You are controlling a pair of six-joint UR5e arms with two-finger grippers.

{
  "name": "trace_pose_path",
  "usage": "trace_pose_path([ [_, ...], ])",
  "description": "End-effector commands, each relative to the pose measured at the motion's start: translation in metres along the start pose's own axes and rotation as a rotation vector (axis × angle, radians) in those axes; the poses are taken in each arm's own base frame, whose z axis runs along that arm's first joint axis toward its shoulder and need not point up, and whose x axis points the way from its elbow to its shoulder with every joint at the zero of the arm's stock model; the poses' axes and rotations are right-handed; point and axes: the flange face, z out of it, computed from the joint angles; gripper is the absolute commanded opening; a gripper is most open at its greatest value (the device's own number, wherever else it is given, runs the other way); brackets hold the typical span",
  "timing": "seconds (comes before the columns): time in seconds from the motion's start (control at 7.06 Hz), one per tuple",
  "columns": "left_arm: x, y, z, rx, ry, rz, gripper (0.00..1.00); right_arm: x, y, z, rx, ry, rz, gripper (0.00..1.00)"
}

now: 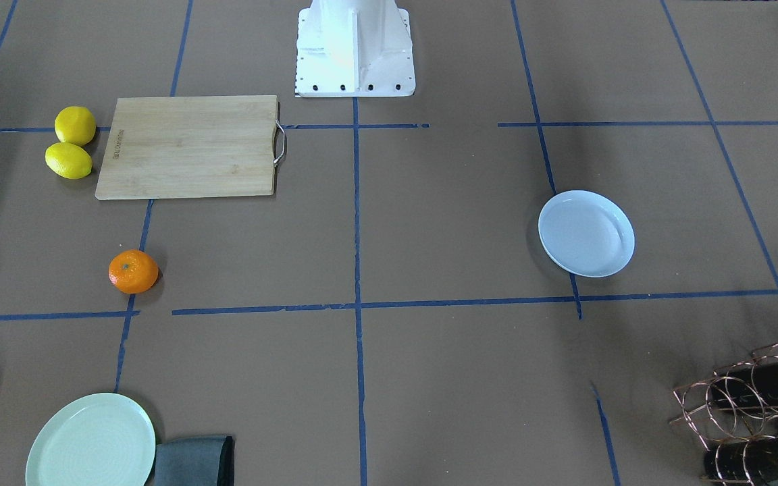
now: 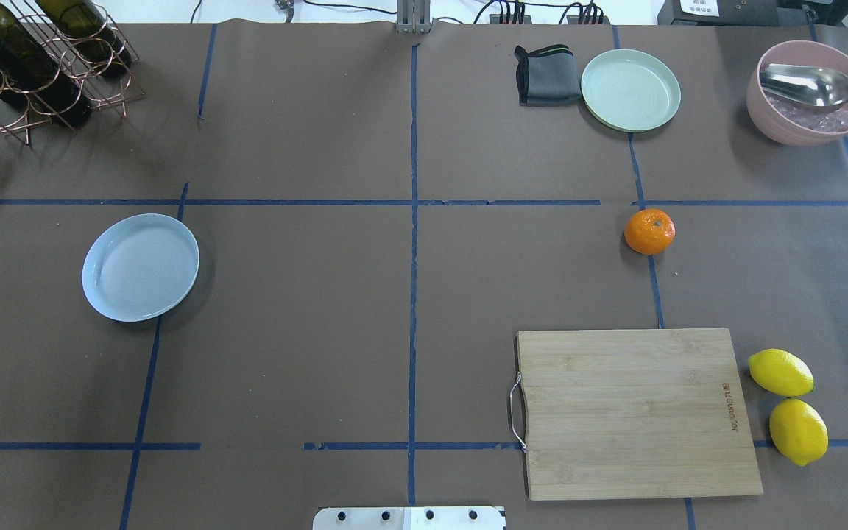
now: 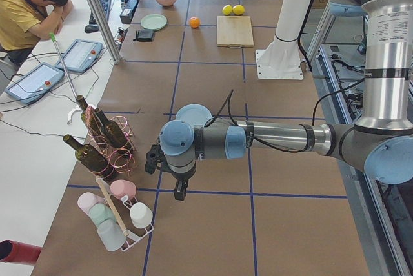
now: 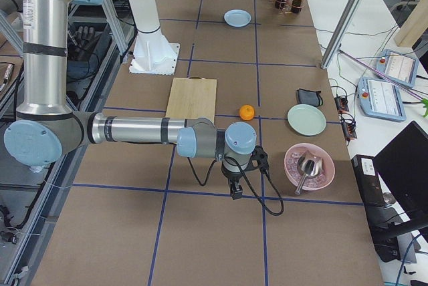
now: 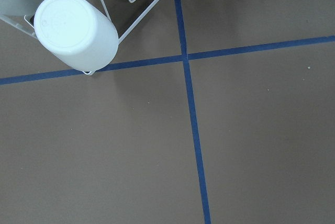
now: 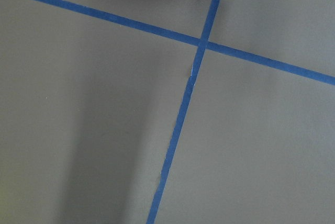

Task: Pick orange to plate

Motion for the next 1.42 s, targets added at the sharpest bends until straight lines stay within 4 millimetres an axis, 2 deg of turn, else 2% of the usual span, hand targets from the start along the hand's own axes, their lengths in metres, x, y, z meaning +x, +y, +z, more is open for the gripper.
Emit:
trace_pose_path([
  [0.0, 0.001, 0.0, -0.001, 0.002, 0.0, 0.003, 1.0, -0.001, -0.003, -0.002, 0.004, 0.0, 0.009, 1.0],
  [0.28, 0.003, -0.003, -0.003, 0.017, -0.004, 0.019, 1.0, -0.004, -0.008, -0.006, 0.013, 0.004, -0.002, 1.0],
  [0.42, 0.004, -0.006, -0.003, 0.04, -0.038, 0.064, 1.0, -0.009, -0.021, -0.014, 0.032, 0.009, -0.023, 1.0],
  [0.57, -0.002, -0.007, -0.007, 0.093, -0.157, 0.138, 1.0, -0.015, -0.028, -0.021, 0.066, 0.015, -0.055, 1.0],
  [0.71, 0.0, -0.011, -0.01, 0.134, -0.171, 0.166, 1.0, -0.019, -0.032, -0.026, 0.102, 0.022, -0.087, 1.0],
  [0.85, 0.012, -0.02, -0.02, 0.187, -0.178, 0.227, 1.0, -0.023, -0.036, -0.029, 0.124, 0.024, -0.069, 1.0],
  [0.99, 0.03, -0.034, -0.037, 0.316, -0.204, 0.354, 1.0, -0.033, -0.043, -0.035, 0.172, 0.028, -0.078, 1.0],
  [1.13, 0.051, -0.041, -0.05, 0.483, -0.232, 0.524, 1.0, -0.047, -0.05, -0.028, 0.2, 0.016, -0.111, 1.0],
  [1.28, 0.069, -0.045, -0.043, 0.526, -0.168, 0.573, 1.0, -0.062, -0.056, -0.02, 0.202, 0.008, -0.134, 1.0],
])
